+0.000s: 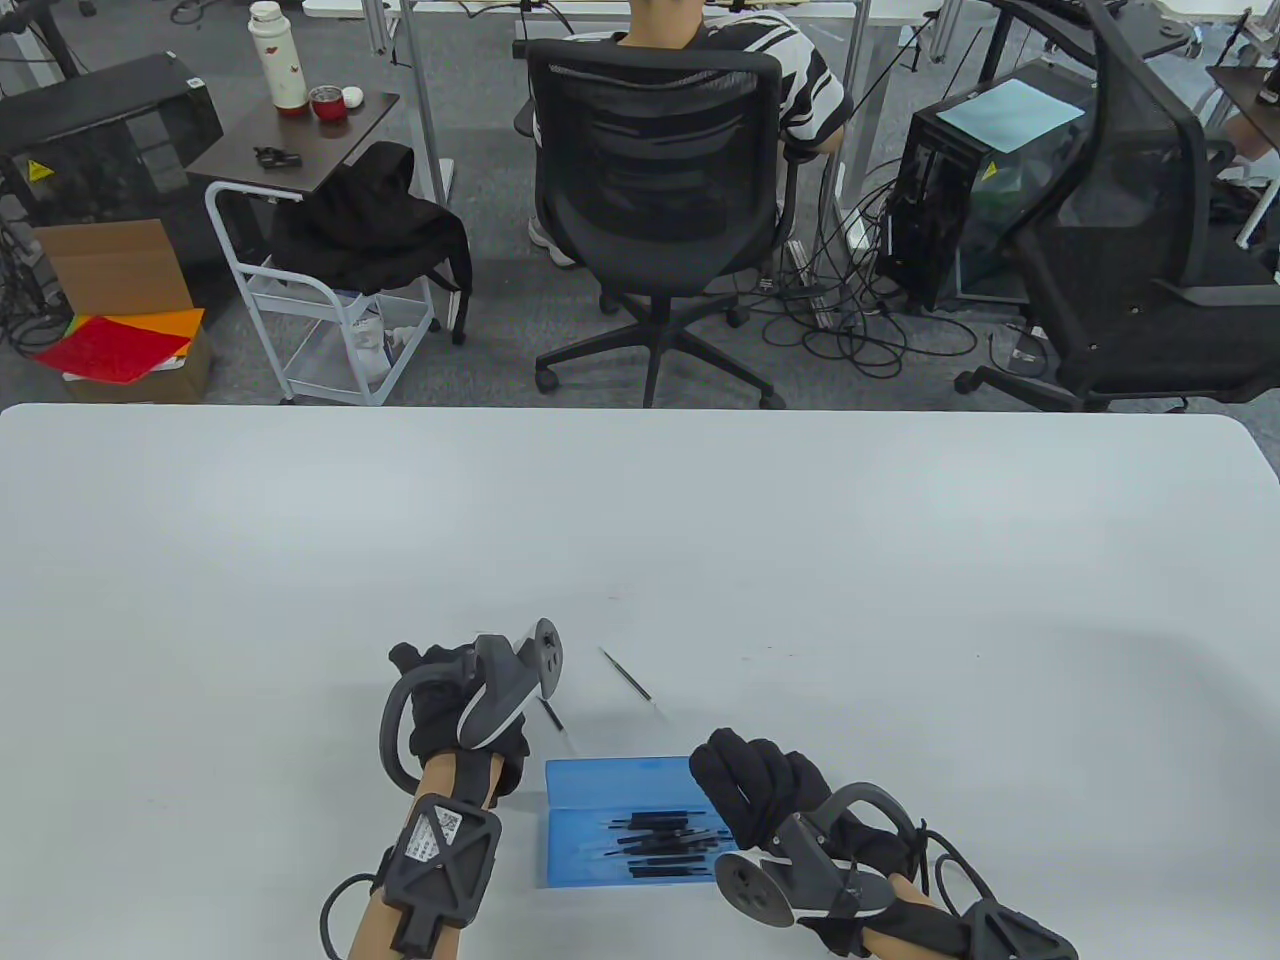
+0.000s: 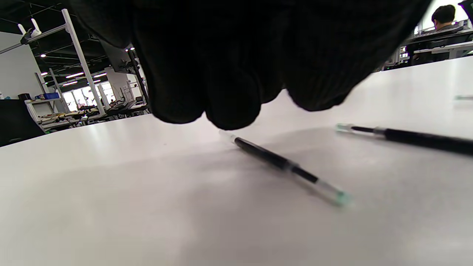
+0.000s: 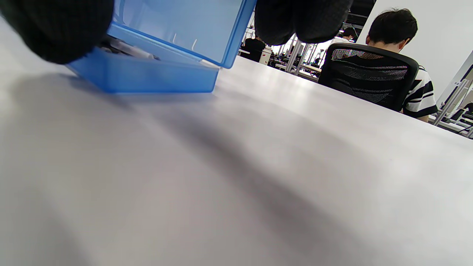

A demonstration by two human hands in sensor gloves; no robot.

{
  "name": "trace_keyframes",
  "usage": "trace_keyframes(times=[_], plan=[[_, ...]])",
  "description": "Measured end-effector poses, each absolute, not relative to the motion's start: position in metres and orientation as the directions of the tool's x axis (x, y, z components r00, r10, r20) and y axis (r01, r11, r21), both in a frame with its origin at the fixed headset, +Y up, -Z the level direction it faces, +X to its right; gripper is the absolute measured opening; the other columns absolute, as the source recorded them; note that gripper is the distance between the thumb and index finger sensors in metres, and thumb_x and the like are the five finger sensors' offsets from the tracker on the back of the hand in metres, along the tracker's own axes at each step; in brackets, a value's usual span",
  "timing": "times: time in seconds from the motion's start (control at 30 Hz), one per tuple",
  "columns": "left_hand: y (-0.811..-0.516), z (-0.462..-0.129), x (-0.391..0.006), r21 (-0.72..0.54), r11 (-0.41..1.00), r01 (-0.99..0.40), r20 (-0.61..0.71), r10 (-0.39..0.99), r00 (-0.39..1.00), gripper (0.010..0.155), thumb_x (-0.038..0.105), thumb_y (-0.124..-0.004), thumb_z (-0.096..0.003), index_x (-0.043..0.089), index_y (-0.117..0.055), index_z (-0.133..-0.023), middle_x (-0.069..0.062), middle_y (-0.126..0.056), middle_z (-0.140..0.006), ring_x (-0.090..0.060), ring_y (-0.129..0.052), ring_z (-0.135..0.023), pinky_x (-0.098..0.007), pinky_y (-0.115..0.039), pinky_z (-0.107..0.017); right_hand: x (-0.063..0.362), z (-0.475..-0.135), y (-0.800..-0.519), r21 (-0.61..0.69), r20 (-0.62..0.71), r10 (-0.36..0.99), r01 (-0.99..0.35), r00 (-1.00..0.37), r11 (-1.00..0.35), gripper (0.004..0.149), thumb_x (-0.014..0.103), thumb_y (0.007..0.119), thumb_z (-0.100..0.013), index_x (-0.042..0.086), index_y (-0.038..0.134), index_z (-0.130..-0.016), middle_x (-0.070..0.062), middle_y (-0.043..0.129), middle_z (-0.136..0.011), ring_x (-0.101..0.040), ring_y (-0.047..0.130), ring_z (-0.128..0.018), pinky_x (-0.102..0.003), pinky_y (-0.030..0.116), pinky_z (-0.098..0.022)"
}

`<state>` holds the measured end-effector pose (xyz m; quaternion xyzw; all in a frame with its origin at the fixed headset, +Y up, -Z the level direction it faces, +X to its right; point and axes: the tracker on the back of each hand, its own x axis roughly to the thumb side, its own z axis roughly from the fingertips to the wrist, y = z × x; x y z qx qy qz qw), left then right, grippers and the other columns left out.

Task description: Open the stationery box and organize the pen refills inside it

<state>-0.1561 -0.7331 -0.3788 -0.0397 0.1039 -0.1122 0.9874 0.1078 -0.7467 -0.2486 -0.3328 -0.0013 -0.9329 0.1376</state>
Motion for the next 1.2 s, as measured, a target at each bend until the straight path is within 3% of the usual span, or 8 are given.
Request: trace_keyframes(times=[0.37, 1.2], plan=[[-0.749, -0.387, -0.159, -0.152, 0.963, 0.224, -0.231, -0.255, 0.939, 0.052, 0.041, -0.085, -0.0487, 0.017, -0.083, -0.095, -0.001, -0.102, -0.080, -0.031, -0.101, -0.078, -0.066, -0.057, -0.076, 0.108, -0.248, -0.747, -0.089, 0.621, -0.257, 0.259, -0.740, -0.962, 0.118, 0.060, 0.076, -0.038, 0.008, -0.002, -0.110, -0.028, 0.014, -0.121, -0.050, 0.056, -0.107, -0.059, 0.060, -0.077], [-0.746, -0.386, -0.163, -0.143, 0.977, 0.156, -0.380, -0.200, 0.903, 0.047, 0.031, -0.092, -0.0454, 0.012, -0.087, -0.088, -0.005, -0.105, -0.073, -0.033, -0.106, -0.072, -0.069, -0.059, -0.073, 0.107, -0.248, -0.746, -0.092, 0.619, -0.262, 0.263, -0.740, -0.960, 0.118, 0.060, 0.076, -0.038, 0.008, -0.002, -0.110, -0.029, 0.014, -0.121, -0.050, 0.056, -0.107, -0.059, 0.060, -0.077]])
